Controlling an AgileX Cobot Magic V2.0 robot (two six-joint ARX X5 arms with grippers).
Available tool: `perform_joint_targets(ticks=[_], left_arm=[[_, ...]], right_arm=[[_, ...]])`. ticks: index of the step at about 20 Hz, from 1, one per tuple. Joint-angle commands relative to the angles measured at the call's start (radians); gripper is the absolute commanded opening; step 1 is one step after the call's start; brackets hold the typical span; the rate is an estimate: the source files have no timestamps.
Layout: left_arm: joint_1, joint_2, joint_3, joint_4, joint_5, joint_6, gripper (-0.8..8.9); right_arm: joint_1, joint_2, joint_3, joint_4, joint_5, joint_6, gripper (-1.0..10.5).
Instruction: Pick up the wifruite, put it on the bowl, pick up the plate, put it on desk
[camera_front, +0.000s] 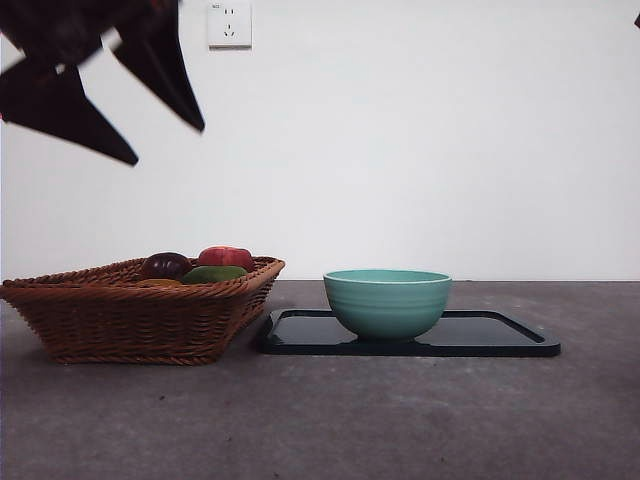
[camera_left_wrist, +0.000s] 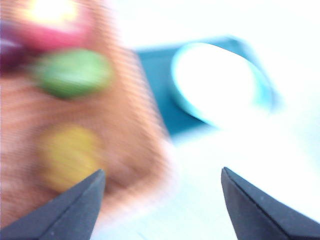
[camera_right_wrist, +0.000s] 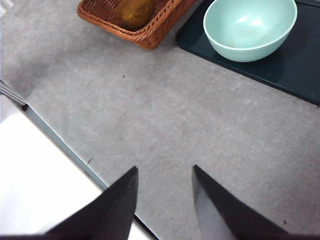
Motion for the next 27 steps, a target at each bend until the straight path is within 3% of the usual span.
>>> perform_joint_targets(ticks=[1, 5, 9, 17, 27], left_arm=[[-0.011, -0.045, 0.017, -0.054, 0.114, 0.066, 3.75], [-0.014, -0.11, 0.017, -0.137, 0.271, 0.136, 3.75], [-0.014, -0.153, 0.017, -0.216, 0.339, 0.191, 3.74], [-0.014, -0.179, 0.017, -0.332, 0.362, 0.263, 3.74], [-0.015, -0.179, 0.017, -0.337, 0.363, 0.268, 3.74]], right_arm=[[0.006, 0.002, 0.008, 0.011, 0.004, 0.014, 1.7], [0.006, 0.002, 0.008, 0.011, 0.004, 0.018, 1.7], [0.006, 0.002, 0.008, 0.01, 0.004, 0.023, 1.7], [0.006, 0.002, 0.008, 0.01, 0.003, 0.037, 1.7], [0.006, 0.003, 0.008, 0.01, 0.003, 0.055, 1.7]])
